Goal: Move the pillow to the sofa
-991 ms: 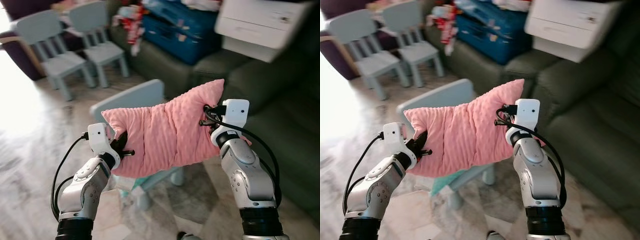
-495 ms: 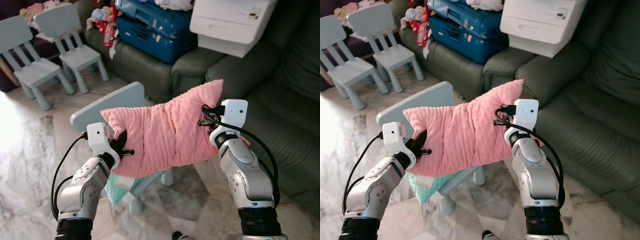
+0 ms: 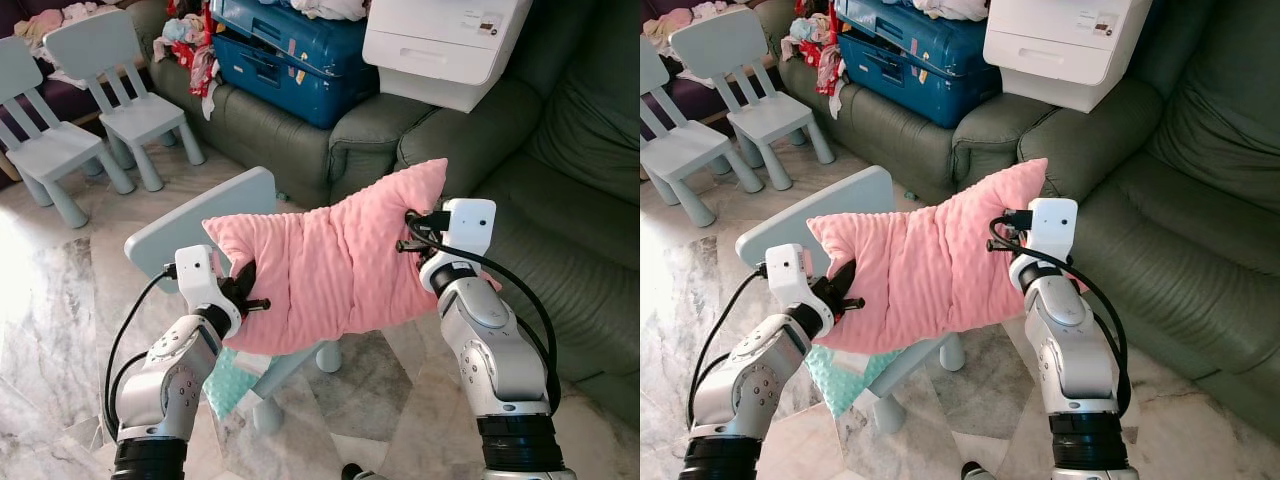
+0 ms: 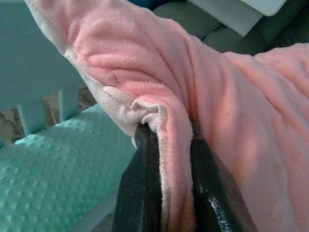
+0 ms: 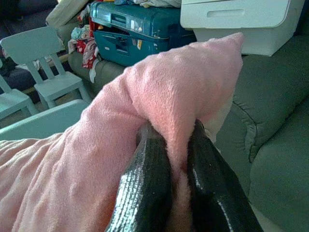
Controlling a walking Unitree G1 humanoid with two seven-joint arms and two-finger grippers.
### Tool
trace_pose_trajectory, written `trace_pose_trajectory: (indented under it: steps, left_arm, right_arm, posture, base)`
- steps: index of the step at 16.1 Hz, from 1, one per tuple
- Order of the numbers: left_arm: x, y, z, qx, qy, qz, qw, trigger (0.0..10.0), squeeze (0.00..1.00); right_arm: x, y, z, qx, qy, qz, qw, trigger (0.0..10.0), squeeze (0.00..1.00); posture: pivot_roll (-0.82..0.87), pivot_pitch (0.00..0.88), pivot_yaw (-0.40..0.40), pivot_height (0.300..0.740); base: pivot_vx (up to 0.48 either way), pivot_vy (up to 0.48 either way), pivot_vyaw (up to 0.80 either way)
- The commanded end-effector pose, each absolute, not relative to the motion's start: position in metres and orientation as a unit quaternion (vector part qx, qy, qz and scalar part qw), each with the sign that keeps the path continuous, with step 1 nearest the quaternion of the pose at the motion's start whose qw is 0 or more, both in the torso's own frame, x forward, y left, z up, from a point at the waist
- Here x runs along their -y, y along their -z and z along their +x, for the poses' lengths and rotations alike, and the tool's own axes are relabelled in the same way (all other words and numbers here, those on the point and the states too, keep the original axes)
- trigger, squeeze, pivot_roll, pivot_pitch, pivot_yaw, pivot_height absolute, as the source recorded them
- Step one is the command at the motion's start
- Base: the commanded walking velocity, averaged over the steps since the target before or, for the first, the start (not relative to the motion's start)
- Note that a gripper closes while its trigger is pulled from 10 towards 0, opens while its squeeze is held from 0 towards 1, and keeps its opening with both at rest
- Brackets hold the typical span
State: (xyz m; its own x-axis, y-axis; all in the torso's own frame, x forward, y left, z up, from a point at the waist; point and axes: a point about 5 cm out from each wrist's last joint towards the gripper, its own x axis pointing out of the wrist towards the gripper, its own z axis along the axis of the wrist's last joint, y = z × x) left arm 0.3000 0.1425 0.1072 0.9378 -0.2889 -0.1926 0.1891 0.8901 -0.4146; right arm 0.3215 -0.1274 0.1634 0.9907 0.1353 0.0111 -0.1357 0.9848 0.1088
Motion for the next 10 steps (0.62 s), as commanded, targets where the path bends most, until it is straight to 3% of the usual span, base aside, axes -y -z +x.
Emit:
trace_pose_trajectory:
  steps: [1,3,10]
  left_arm:
    - [-0.1372,-0.1141,0.2987,-0.111,0.147,-0.203,0.962,10.0,0.00]
    - [-0.1357,-0.1151,0.2982,-0.108,0.154,-0.207,0.960,10.0,0.00]
    - [-0.1327,-0.1151,0.2962,-0.108,0.164,-0.209,0.958,10.0,0.00]
  right_arm:
    - [0.1219,-0.1688,0.3221,0.010,-0.080,0.055,0.995,10.0,0.00]
    - [0.1219,-0.1703,0.3218,0.015,-0.082,0.053,0.995,10.0,0.00]
    - [0.1210,-0.1715,0.3209,0.019,-0.086,0.051,0.995,10.0,0.00]
  posture:
    - [-0.12,0.105,0.035,0.740]
    - [-0.13,0.107,0.034,0.740]
    - [-0.13,0.111,0.033,0.740]
  base:
    - [0.000,0.000,-0.79]
    - [0.124,0.000,-0.78]
    - [0.324,0.000,0.00]
